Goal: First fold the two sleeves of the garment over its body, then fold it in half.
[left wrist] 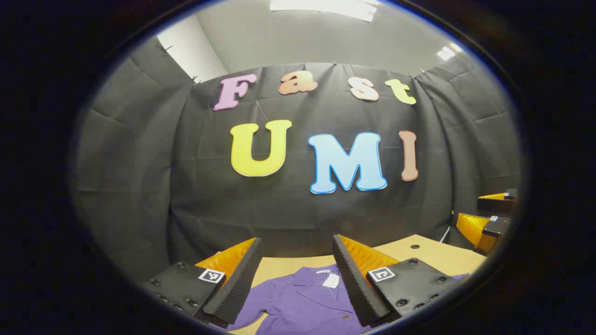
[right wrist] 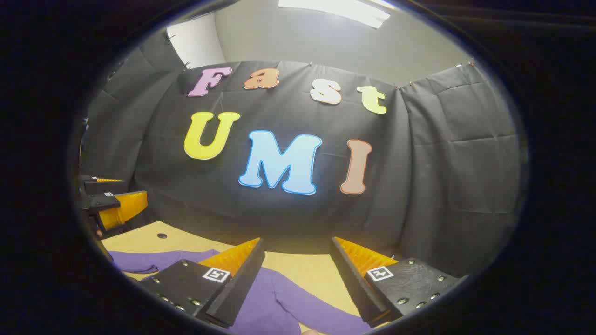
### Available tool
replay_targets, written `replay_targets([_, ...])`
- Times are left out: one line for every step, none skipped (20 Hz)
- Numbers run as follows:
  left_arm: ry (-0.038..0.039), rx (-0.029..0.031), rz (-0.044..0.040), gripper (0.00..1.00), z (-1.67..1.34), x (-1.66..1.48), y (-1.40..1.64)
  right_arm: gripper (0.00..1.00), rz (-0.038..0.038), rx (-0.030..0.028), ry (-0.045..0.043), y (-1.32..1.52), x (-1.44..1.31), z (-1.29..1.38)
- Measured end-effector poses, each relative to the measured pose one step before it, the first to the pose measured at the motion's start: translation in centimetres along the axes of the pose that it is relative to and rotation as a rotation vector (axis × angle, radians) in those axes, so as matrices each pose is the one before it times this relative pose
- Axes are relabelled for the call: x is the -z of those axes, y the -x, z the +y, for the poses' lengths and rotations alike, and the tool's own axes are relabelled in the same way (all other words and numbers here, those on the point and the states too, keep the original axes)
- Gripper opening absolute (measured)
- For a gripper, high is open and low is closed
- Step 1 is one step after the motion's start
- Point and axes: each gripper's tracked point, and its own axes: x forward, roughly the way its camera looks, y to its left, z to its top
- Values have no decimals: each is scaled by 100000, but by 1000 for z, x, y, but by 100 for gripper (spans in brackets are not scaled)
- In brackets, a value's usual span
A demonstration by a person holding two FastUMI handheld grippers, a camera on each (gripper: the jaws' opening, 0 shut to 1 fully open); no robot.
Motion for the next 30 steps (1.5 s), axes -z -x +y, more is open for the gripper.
replay_targets([-423,-117,-258,94,-19,-78,2,91,-139,26,-238,-35,27,-17])
replay_targets([-285,5,-165,94,-51,46,14,91,-117,56,-95,-38,-86,-27])
replay_targets([-148,-34,-168,94,-21,-90,24,91,-15,-32,-51,-88,38,-18])
replay_targets([0,65,-124,94,-27,-31,26,91,186,-158,-100,-24,-44,18])
replay_targets([86,6,-50,94,-7,28,-14,91,223,-120,-175,98,134,-52])
replay_targets([142,27,-52,94,-46,-29,-25,91,226,-79,-128,-74,60,-82])
replay_targets([56,75,112,94,-9,37,-15,91,92,-20,-55,10,46,-85])
replay_targets([44,14,-7,94,-22,-20,32,91,115,94,-18,-42,12,-60])
replay_targets([125,119,-21,94,-31,31,-10,91,-39,104,-92,76,26,-48])
replay_targets([91,111,78,94,-35,1,0,91,-43,221,-141,-16,-51,-106])
replay_targets([98,69,88,94,23,33,-10,91,148,-26,-64,-2,115,1])
replay_targets([98,-66,2,94,-41,-11,-6,91,152,25,24,-79,2,-13])
replay_targets([127,5,53,94,-23,-6,-57,91,180,58,93,-6,124,-12])
replay_targets([39,-148,225,94,-16,74,17,91,239,-50,110,-46,11,-6])
replay_targets([56,-48,41,94,18,38,-20,91,133,47,160,-53,97,-5])
replay_targets([40,-129,61,94,-42,-30,-10,91,180,105,43,-73,8,-19])
replay_targets([-32,-153,144,94,11,17,-14,91,182,96,-133,-34,103,7])
replay_targets([135,-128,67,94,8,55,15,91,375,176,-467,-67,130,-121])
replay_targets([218,-189,58,94,15,-7,-26,91,824,471,-701,-6,248,-135])
replay_targets([211,-245,257,94,-34,17,-3,91,942,932,-376,-78,297,-330])
replay_targets([293,-20,327,94,13,124,-48,91,1268,1561,243,10,537,-450])
replay_targets([359,-246,361,94,31,68,-16,91,1610,1773,784,-155,628,-628])
replay_targets([394,-98,441,94,52,98,-104,91,1993,1781,810,-14,821,-672])
replay_targets([304,-158,616,94,15,210,-99,91,1913,1566,182,139,646,-616])
replay_targets([273,-197,539,94,57,175,-83,91,1839,1635,-363,32,694,-647])
replay_targets([323,-220,387,94,58,229,-29,91,2092,1959,-560,-74,721,-790])
replay_targets([228,-184,194,94,26,71,-66,91,2239,1969,-757,30,735,-811])
replay_targets([330,-40,10,94,-30,20,-42,91,2537,1965,-1088,-120,760,-829])
replay_targets([245,102,81,94,-41,8,-44,91,2899,2429,-1347,-195,908,-898])
replay_targets([70,134,115,94,-58,76,-157,91,3240,2202,-1470,-310,962,-961])
